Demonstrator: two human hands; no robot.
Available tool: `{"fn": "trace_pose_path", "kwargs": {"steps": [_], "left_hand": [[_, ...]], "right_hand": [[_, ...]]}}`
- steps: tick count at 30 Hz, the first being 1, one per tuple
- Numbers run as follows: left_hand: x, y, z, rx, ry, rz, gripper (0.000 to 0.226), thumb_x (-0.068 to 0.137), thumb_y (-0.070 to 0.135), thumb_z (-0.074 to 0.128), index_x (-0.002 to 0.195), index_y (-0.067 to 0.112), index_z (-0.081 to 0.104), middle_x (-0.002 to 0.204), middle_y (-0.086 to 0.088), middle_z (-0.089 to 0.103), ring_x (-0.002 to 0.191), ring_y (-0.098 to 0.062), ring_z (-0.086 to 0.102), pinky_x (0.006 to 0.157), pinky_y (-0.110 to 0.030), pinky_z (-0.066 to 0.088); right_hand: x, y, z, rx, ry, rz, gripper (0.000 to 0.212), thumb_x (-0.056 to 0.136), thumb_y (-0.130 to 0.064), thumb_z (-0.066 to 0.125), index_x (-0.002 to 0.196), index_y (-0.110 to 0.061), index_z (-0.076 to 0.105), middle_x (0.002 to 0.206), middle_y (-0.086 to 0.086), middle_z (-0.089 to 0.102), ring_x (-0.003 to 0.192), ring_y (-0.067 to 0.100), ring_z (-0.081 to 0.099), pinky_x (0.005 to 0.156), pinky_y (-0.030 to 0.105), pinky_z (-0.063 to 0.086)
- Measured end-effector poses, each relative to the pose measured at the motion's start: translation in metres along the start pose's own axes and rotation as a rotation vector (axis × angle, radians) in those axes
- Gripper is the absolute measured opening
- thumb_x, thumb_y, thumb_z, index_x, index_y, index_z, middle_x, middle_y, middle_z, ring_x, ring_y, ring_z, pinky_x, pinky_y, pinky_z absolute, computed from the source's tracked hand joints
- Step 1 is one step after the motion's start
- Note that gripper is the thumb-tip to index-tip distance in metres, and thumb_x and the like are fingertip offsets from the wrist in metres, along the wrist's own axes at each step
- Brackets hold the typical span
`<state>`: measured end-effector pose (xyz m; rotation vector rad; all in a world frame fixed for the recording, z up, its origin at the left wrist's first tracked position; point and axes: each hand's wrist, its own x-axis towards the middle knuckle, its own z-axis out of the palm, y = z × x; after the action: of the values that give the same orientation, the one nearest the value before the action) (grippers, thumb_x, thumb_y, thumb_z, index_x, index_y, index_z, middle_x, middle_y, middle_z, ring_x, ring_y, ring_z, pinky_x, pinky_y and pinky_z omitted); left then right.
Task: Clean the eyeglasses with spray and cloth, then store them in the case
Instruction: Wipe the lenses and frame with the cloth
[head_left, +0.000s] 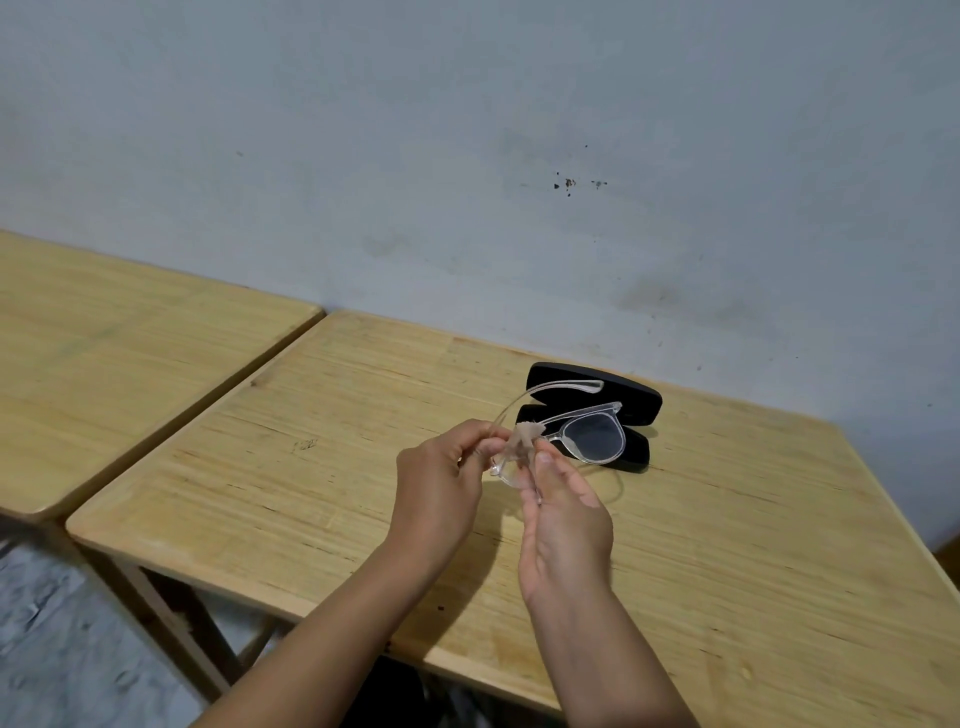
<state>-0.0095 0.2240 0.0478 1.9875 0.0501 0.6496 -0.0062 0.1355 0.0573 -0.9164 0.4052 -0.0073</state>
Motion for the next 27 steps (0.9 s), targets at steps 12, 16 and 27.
{"fn": "trace_pose_path", "kwargs": {"steps": [12,16,27], "left_hand": [[-0.003,0.003,0.003,0.003,-0.059,0.106,0.022,0.084,0.005,0.061,0.089,0.022,0.074,0.062,0.032,0.060,0.055,0.015,0.055,0.056,0.001,0.035],[-0.001,-0.004,0.002,-0.018,-0.089,0.085,0.026,0.084,0.004,0.062,0.086,0.028,0.073,0.066,0.035,0.064,0.067,0.007,0.063,0.062,-0.002,0.040],[0.007,-0.006,-0.008,0.026,-0.087,0.037,0.019,0.085,0.005,0.061,0.087,0.018,0.074,0.067,0.013,0.067,0.050,0.010,0.054,0.049,-0.002,0.034]], "right_hand": [[0.003,0.004,-0.006,-0.298,-0.003,-0.171,0.015,0.084,-0.005,0.063,0.087,-0.017,0.072,0.067,-0.010,0.073,0.064,-0.003,0.067,0.061,0.008,0.049],[0.006,-0.002,-0.014,-0.445,-0.121,-0.162,0.016,0.082,-0.005,0.065,0.079,-0.019,0.072,0.068,-0.010,0.073,0.067,0.000,0.067,0.063,0.009,0.050],[0.016,-0.020,-0.021,-0.772,-0.348,-0.080,0.028,0.081,-0.002,0.064,0.065,-0.022,0.076,0.081,0.003,0.076,0.070,0.012,0.070,0.084,0.037,0.055]]}}
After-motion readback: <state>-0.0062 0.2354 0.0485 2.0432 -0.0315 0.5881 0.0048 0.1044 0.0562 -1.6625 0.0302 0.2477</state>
